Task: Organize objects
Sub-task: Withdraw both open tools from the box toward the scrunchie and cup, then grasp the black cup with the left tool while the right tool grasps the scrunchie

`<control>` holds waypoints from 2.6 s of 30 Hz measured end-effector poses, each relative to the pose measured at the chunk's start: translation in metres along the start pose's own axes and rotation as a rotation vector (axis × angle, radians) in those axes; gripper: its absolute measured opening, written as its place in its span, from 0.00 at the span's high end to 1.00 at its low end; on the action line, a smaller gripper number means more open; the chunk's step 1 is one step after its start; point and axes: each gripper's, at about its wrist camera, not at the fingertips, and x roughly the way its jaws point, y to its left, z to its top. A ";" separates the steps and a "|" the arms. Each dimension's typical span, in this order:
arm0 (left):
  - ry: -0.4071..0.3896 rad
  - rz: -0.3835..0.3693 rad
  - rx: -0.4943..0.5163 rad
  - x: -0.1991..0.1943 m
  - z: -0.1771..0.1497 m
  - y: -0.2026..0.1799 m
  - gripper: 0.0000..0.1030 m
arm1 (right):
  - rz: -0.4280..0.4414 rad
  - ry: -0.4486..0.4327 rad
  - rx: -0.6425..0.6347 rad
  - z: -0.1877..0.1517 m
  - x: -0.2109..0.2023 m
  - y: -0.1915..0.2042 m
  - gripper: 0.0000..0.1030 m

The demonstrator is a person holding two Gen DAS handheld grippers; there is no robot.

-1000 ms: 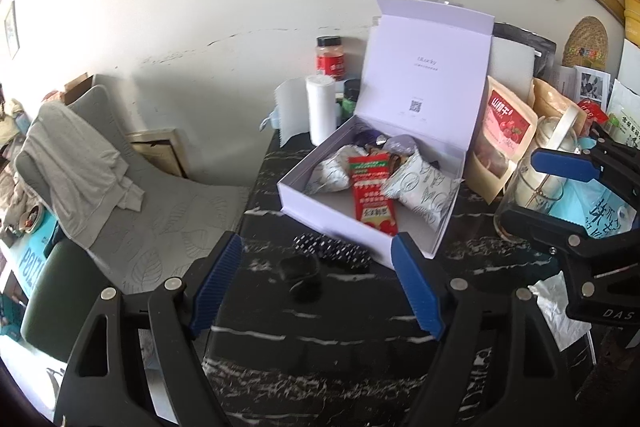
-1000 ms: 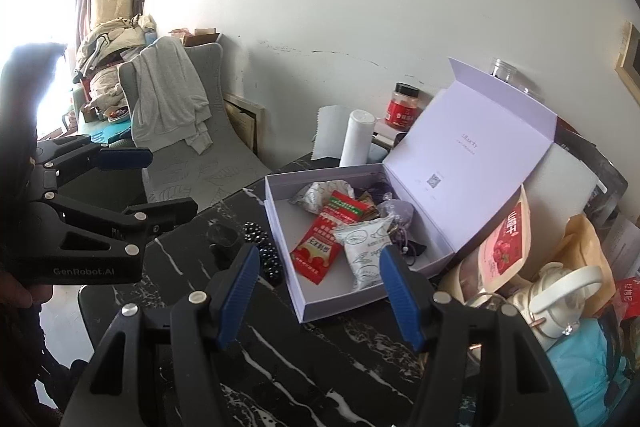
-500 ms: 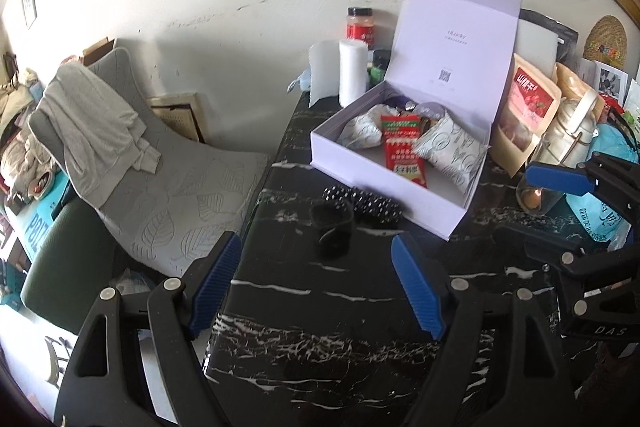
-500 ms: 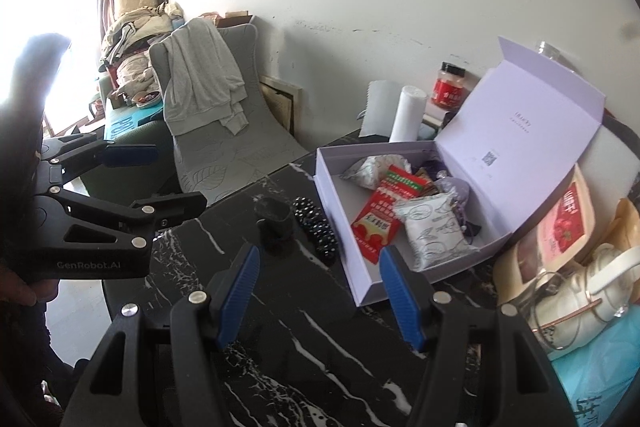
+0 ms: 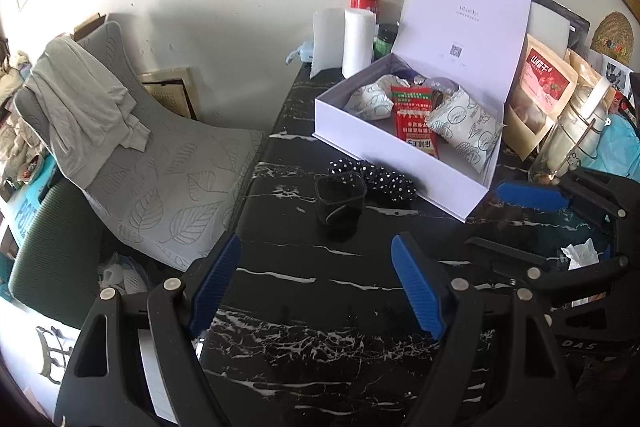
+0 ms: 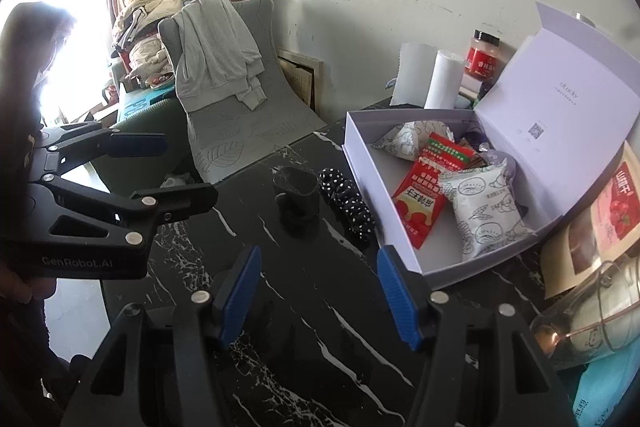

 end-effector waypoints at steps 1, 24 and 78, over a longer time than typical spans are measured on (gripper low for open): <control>0.006 -0.009 0.000 0.006 0.001 0.000 0.26 | 0.002 0.008 -0.004 0.000 0.004 0.000 0.50; 0.096 -0.106 0.037 0.119 0.032 -0.007 0.26 | 0.005 0.106 -0.014 0.001 0.073 -0.023 0.54; 0.097 -0.101 -0.018 0.116 0.016 0.078 0.54 | -0.167 0.056 0.022 0.046 0.145 0.008 0.55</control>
